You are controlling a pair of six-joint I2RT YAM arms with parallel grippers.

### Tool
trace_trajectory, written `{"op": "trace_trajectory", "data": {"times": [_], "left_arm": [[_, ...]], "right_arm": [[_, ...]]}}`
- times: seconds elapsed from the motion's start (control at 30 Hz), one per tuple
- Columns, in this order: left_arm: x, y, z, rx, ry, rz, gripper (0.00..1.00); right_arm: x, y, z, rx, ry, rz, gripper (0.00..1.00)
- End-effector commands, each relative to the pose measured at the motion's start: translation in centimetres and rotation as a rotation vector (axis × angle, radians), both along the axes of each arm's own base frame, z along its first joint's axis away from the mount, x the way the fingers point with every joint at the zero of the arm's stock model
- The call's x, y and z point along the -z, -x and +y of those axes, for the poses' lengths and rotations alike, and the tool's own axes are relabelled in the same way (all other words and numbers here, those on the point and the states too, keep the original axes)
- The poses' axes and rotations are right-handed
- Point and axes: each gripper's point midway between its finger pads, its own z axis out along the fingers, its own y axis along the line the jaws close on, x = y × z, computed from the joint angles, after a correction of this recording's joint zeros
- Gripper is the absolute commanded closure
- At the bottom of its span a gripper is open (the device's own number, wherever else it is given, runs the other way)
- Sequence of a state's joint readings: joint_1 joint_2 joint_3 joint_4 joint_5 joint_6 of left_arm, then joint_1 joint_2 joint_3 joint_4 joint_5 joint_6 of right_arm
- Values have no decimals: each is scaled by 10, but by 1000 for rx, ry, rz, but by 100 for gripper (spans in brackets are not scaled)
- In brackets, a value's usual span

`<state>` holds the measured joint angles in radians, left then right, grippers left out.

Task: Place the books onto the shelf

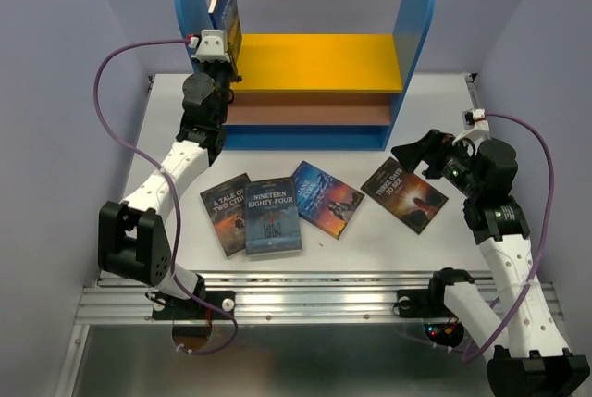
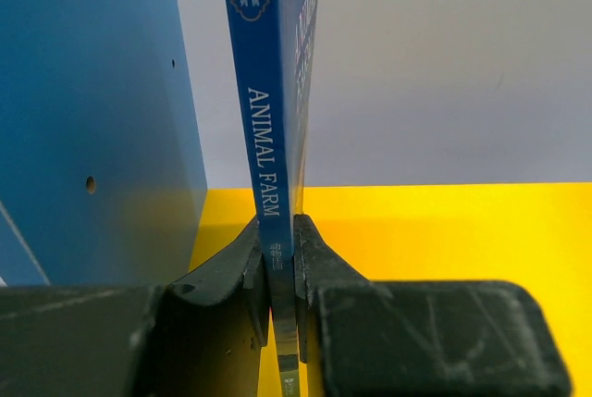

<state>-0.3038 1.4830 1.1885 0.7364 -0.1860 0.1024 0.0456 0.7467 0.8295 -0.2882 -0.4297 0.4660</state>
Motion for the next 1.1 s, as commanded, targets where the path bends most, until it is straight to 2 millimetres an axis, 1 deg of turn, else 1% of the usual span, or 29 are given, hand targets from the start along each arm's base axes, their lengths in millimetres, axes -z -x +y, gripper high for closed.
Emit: {"op": "trace_trajectory", "data": {"times": [0.0, 0.1, 0.23, 0.3, 0.43, 0.57, 0.67, 0.7, 0.73, 0.77, 0.8, 0.87, 0.9, 0.93, 1.0, 1.07], "left_arm": [[-55, 15, 11, -21, 93, -171, 100], [-46, 10, 21, -78, 96, -140, 100], [-35, 8, 22, -93, 85, -105, 100], [-32, 9, 23, -92, 91, -96, 100], [-22, 8, 30, -130, 101, -62, 100], [-16, 4, 33, -154, 57, -32, 100], [-11, -1, 31, -151, 35, 5, 100], [-8, -4, 30, -147, 30, 14, 98], [-8, -5, 30, -146, 35, 20, 93], [-7, -5, 29, -144, 41, 23, 92], [-5, -5, 29, -143, 43, 27, 88], [-6, -5, 29, -142, 49, 29, 83], [-5, -5, 29, -142, 50, 32, 82], [-6, -6, 30, -146, 52, 30, 78], [-6, -6, 33, -162, 59, 32, 73], [-5, -6, 35, -174, 60, 38, 73]], "right_arm": [[-23, 1, -2, -2, 22, -71, 0], [-25, 3, -7, 31, 40, -81, 0], [-24, 4, -9, 41, 46, -78, 0], [-23, 4, -9, 39, 48, -73, 0], [-23, 3, -8, 32, 41, -66, 0], [-20, 3, -6, 25, 36, -55, 0], [-17, 3, -3, 7, 26, -36, 0], [-14, 2, -2, 1, 26, -22, 0], [-13, 2, -1, -5, 23, -17, 0], [-11, 2, -1, -6, 22, -10, 0], [-9, 1, 0, -9, 20, 0, 0], [-10, 2, 0, -14, 19, -2, 0], [-11, 2, 1, -15, 20, -7, 0], [-12, 3, 1, -19, 21, -9, 0], [-11, 3, 1, -18, 23, -4, 0], [-11, 3, 0, -16, 23, -5, 0]]}}
